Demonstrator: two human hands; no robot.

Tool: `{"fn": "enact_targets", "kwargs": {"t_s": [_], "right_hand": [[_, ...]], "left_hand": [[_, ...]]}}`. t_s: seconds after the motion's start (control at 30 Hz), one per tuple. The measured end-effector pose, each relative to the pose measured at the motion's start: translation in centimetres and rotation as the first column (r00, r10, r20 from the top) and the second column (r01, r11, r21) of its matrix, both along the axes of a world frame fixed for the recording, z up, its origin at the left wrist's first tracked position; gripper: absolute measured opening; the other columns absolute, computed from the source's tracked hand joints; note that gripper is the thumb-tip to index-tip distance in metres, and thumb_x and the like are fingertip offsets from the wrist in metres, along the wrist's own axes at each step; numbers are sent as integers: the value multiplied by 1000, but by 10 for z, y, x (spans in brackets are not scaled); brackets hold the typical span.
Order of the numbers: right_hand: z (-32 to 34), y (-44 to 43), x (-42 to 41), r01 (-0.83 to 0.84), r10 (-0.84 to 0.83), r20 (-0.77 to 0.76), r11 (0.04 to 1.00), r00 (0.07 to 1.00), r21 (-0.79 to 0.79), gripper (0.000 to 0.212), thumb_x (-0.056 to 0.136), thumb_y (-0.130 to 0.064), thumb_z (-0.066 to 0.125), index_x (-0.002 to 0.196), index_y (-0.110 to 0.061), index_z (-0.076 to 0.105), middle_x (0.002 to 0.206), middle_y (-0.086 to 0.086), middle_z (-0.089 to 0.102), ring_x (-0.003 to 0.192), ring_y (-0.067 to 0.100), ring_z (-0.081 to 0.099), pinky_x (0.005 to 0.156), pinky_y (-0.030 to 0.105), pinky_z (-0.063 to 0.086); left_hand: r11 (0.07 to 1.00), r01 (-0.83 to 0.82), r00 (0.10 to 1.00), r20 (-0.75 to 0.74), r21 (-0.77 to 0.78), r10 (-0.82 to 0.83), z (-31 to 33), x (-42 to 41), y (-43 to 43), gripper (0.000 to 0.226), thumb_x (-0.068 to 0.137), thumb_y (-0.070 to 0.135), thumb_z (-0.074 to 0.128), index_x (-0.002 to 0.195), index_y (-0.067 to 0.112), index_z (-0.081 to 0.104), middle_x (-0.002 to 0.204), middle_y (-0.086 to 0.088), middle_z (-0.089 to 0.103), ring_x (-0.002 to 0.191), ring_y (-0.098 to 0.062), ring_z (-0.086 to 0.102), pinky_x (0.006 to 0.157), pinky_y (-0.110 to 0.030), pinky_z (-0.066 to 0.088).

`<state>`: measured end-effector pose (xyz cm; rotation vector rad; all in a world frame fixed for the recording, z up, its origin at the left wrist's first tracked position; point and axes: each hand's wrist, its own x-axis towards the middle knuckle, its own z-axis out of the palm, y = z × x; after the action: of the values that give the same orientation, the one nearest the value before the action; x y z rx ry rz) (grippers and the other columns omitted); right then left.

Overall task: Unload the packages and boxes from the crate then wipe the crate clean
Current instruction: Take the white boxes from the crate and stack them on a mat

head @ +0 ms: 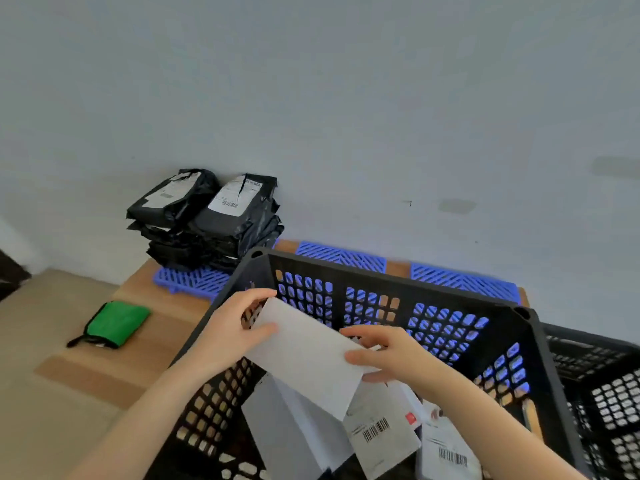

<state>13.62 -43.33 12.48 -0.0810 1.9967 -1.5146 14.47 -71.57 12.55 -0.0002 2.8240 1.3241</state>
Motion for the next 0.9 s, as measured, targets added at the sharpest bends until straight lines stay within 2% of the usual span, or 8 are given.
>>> {"fn": "enact_targets", "kwargs": {"t_s": [0.1, 0.2, 0.3, 0.37, 0.53, 0.67, 0.77, 0.9], "right_hand": [[11, 6, -4, 90, -92, -20, 991, 996, -100, 33, 83, -19, 74, 112, -33, 68, 102, 3, 71, 96, 16, 69, 83, 37, 58], [24, 5, -9, 161, -173, -37, 963, 984, -217, 32, 85, -21, 70, 114, -33, 66, 102, 1, 73, 98, 16, 68, 81, 36, 59], [34, -5, -17, 254, -285, -44, 907, 958, -336, 30, 86, -21, 70, 114, -30, 67, 105, 6, 71, 102, 21, 67, 83, 40, 58], [41, -16, -26, 304, -350, -60, 877, 935, -373, 29, 86, -21, 69, 114, -29, 66, 104, 6, 71, 102, 23, 66, 84, 42, 58], [55, -49, -62, 321, -395, -183, 886, 900, -334, 41, 90, -22, 65, 126, -36, 52, 109, 3, 66, 100, 18, 66, 83, 36, 58], [64, -75, -110, 308, -348, -318, 936, 882, -170, 49, 91, -28, 64, 131, -47, 42, 105, -7, 64, 99, 9, 62, 90, 31, 52], [65, -94, -155, 347, -356, -346, 934, 868, -90, 44, 93, -26, 61, 131, -38, 45, 97, -3, 68, 91, 11, 63, 76, 21, 50], [45, -115, -217, 430, -406, -299, 903, 863, 14, 46, 92, -25, 62, 135, -27, 46, 108, 6, 64, 97, 20, 62, 87, 42, 54]], "left_hand": [[978, -129, 983, -108, 165, 148, 16, -2, 2, 56, 86, 18, 73, 132, 38, 48, 133, 15, 52, 124, -1, 47, 89, -17, 44], [950, -214, 949, -180, 230, 257, 33, -9, 8, 52, 86, 19, 72, 131, 32, 50, 130, 13, 53, 119, -3, 51, 85, -12, 41], [923, -209, 952, -149, 323, 267, 45, -17, 18, 52, 87, 25, 71, 131, 37, 46, 124, 17, 55, 108, -1, 60, 89, -23, 48], [894, -151, 973, -98, 422, 211, 51, -26, 25, 53, 87, 24, 70, 131, 39, 44, 120, 16, 58, 99, -3, 66, 80, -28, 56], [858, -22, 994, -80, 514, 73, 61, -71, 25, 70, 87, 13, 71, 142, 37, 37, 126, 11, 57, 101, -8, 68, 79, -37, 60], [847, 21, 996, -81, 531, 26, 65, -129, 3, 72, 87, 10, 70, 142, 42, 36, 130, 12, 55, 105, -8, 65, 74, -29, 59], [835, 39, 998, -63, 548, -5, 62, -181, -13, 69, 89, 12, 68, 140, 46, 36, 132, 10, 56, 107, -5, 62, 85, -33, 57], [843, 109, 994, -67, 527, -86, 39, -248, -26, 58, 91, 14, 66, 125, 53, 41, 136, 8, 51, 111, -4, 58, 96, -36, 52]]}}
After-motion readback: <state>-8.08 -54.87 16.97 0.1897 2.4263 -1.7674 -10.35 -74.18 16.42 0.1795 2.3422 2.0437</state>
